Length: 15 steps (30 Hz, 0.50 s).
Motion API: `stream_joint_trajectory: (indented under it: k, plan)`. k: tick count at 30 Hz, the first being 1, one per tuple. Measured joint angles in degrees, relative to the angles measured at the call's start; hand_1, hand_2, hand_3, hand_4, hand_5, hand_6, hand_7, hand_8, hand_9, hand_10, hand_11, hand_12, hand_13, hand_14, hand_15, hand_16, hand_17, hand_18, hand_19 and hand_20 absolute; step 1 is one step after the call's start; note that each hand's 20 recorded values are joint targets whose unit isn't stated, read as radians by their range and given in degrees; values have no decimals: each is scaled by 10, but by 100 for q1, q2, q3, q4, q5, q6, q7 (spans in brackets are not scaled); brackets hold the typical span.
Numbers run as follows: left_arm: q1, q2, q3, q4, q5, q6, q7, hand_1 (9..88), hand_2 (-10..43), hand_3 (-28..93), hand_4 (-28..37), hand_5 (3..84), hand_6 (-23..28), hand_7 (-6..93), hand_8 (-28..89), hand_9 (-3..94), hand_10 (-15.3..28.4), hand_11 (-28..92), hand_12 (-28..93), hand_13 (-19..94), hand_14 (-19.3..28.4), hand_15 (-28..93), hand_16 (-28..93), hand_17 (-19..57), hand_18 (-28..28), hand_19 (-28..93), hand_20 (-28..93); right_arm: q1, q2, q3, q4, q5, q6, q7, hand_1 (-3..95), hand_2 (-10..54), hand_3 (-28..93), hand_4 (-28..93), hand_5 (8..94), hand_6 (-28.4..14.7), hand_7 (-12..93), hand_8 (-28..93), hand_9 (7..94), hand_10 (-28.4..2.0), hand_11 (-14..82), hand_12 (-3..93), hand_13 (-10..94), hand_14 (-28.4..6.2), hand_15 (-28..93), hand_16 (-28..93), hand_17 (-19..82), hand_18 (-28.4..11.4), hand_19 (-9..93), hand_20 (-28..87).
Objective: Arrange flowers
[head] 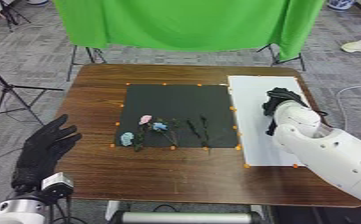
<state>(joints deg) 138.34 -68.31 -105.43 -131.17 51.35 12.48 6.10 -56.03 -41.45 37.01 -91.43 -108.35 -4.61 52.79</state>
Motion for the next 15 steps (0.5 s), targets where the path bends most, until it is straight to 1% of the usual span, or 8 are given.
stream_joint_trajectory:
  k: [2,7,11,15]
  plan:
    - [1,-4,1,0,0,0,0,241,46,808,-208,360,96,148,-101,348,204,298,99,253,268,532,-96,-116,236,570,32,-5,1,-38,-6,-72,40,-8,525,-95,796,-282,817,-5,259,-6,875,-111,205,284,760,-74,793,121,344,-235,932,305]
    - [10,-6,1,0,0,2,1,241,47,808,-208,360,97,147,-100,348,204,297,99,253,267,532,-96,-116,236,570,32,-70,8,-97,-79,-214,322,-10,531,-95,800,-283,836,-8,242,12,898,-91,192,318,778,-72,793,129,358,-241,932,325]
    - [12,-6,1,-1,0,3,1,242,47,808,-207,360,96,149,-100,348,204,297,99,253,267,532,-96,-116,236,570,32,-134,14,-96,-244,-315,613,-11,533,-95,804,-283,843,-10,239,17,905,-94,198,322,785,-71,793,131,363,-243,932,332]
    - [23,-6,0,-5,-1,4,0,241,47,808,-208,360,96,148,-101,348,204,298,99,253,267,532,-96,-116,236,570,32,-136,12,-80,-512,-482,677,-91,532,-95,806,-283,849,-11,231,23,906,-97,202,321,788,-72,794,135,366,-244,932,339]
